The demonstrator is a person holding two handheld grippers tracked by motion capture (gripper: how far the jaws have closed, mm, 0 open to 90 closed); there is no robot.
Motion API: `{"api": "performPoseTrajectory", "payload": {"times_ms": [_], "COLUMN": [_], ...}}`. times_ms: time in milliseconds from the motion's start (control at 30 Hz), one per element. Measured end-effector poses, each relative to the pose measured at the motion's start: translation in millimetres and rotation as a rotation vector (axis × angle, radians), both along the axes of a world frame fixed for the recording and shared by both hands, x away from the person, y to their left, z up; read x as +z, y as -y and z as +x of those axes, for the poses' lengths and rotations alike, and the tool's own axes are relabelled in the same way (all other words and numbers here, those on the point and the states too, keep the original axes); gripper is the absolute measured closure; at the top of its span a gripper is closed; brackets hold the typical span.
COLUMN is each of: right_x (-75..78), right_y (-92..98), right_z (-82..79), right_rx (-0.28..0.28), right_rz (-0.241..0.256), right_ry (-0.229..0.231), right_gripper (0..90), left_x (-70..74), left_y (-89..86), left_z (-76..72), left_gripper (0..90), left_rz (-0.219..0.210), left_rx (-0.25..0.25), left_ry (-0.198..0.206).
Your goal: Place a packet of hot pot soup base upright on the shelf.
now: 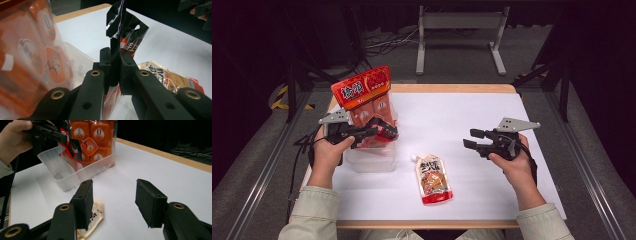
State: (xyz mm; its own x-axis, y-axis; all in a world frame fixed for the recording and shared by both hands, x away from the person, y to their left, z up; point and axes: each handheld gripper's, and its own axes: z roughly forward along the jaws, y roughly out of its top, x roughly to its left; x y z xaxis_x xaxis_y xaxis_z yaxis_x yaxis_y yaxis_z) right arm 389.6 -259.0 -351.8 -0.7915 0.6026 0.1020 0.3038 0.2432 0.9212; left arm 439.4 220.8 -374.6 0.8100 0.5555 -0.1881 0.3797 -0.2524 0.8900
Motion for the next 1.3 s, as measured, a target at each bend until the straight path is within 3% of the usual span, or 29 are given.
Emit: {"api": "performPoseTrajectory", "payload": {"times_ms": [33, 67, 100, 133, 200, 233, 267, 333, 367, 400, 433, 467, 500, 633, 700, 733, 767, 800, 833, 867, 933, 1067, 1100, 1200, 1233, 1267, 1300], "right_x": [-0.3, -0.4, -0.4, -0.3, 0.0, 0.0, 0.0, 0.0, -0.2, -0.4, -0.5, -0.7, -0.9, -1.2, -1.1, -1.0, -1.0, -1.1, -1.3, -1.2, -0.9, -0.5, -0.4, -0.3, -0.3, -0.3, -0.3], "right_y": [-0.1, -0.2, -0.3, -0.4, -0.4, -0.4, -0.8, -0.9, -1.4, -2.1, -2.3, -2.8, -3.2, -3.6, -2.9, -2.4, -2.4, -1.8, -1.4, -1.4, -1.6, -2.6, -2.6, -2.1, -2.1, -2.1, -2.1], "right_z": [0.1, 0.0, -0.1, -0.2, -0.2, -0.2, -0.1, 0.1, 0.2, 0.5, 0.6, 0.8, 0.9, 0.9, 0.7, 0.8, 0.8, 0.9, 1.0, 0.9, 0.7, 0.5, 0.5, 0.8, 0.8, 1.0, 1.0], "right_rx": [0.0, 0.001, 0.002, 0.003, 0.003, 0.003, 0.002, 0.003, 0.004, 0.005, 0.005, 0.005, 0.007, 0.007, 0.006, 0.005, 0.005, 0.001, 0.001, 0.001, 0.001, 0.004, 0.004, 0.001, 0.001, 0.002, 0.002], "right_rz": [-0.001, -0.001, -0.002, -0.001, 0.003, 0.003, 0.003, 0.0, 0.001, 0.001, 0.0, 0.0, 0.0, 0.0, 0.0, 0.001, 0.001, 0.003, 0.004, 0.004, 0.005, 0.006, 0.007, 0.008, 0.008, 0.008, 0.008], "right_ry": [0.0, -0.001, -0.001, 0.0, 0.001, 0.001, 0.001, 0.0, -0.001, -0.001, -0.002, -0.002, -0.002, -0.002, -0.001, -0.001, -0.001, -0.002, -0.002, -0.001, 0.001, 0.005, 0.005, 0.006, 0.006, 0.007, 0.007], "right_gripper": [49.0, 48.9, 48.8, 48.7, 48.6, 48.6, 48.2, 48.1, 48.0, 47.9, 47.8, 47.8, 47.7, 47.3, 47.2, 47.2, 47.2, 47.1, 47.0, 47.0, 46.8, 46.6, 46.5, 46.4, 46.4, 46.3, 46.3], "left_x": [0.0, 1.1, 1.1, 3.0, 3.4, 3.7, 3.8, 4.0, 5.3, 6.3, 7.2, 8.1, 8.6, 11.4, 12.8, 13.9, 13.9, 14.3, 13.9, 13.1, 11.7, 11.0, 12.1, 16.8, 16.8, 20.1, 20.1], "left_y": [0.0, -1.5, -1.5, -4.5, -6.2, -7.5, -8.8, -9.4, -10.0, -10.0, -9.1, -8.8, -8.0, -11.7, -14.7, -16.9, -16.9, -19.1, -20.6, -22.2, -26.7, -28.6, -28.7, -29.2, -29.2, -27.4, -27.4], "left_z": [0.0, -1.0, -1.0, -2.6, -3.2, -4.1, -4.4, -6.0, -7.0, -7.9, -10.2, -10.6, -11.1, -14.3, -16.3, -17.8, -17.8, -19.3, -20.1, -20.8, -20.7, -21.0, -21.7, -24.5, -24.5, -26.7, -26.7], "left_gripper": [79.5, 74.4, 66.7, 60.0, 48.6, 48.6, 39.8, 39.3, 39.2, 40.0, 52.4, 70.6, 78.0, 82.7, 83.4, 84.2, 84.9, 84.9, 85.7, 86.1, 84.8, 78.4, 76.0, 61.2, 56.1, 50.4, 40.9], "left_rz": [0.0, 0.023, 0.023, 0.048, 0.044, 0.037, 0.04, 0.027, 0.018, 0.012, 0.002, 0.016, 0.027, 0.067, 0.128, 0.19, 0.19, 0.247, 0.275, 0.272, 0.227, 0.198, 0.191, 0.109, 0.109, 0.061, 0.061], "left_rx": [0.0, 0.047, 0.047, 0.098, 0.116, 0.13, 0.136, 0.138, 0.135, 0.128, 0.103, 0.082, 0.08, 0.104, 0.13, 0.154, 0.154, 0.177, 0.187, 0.192, 0.179, 0.174, 0.174, 0.156, 0.156, 0.141, 0.141], "left_ry": [0.0, 0.009, 0.009, 0.024, 0.033, 0.028, 0.044, 0.054, 0.083, 0.101, 0.112, 0.12, 0.125, 0.092, 0.071, 0.05, 0.05, 0.014, -0.006, -0.021, -0.029, -0.008, 0.015, 0.056, 0.056, 0.072, 0.072]}}
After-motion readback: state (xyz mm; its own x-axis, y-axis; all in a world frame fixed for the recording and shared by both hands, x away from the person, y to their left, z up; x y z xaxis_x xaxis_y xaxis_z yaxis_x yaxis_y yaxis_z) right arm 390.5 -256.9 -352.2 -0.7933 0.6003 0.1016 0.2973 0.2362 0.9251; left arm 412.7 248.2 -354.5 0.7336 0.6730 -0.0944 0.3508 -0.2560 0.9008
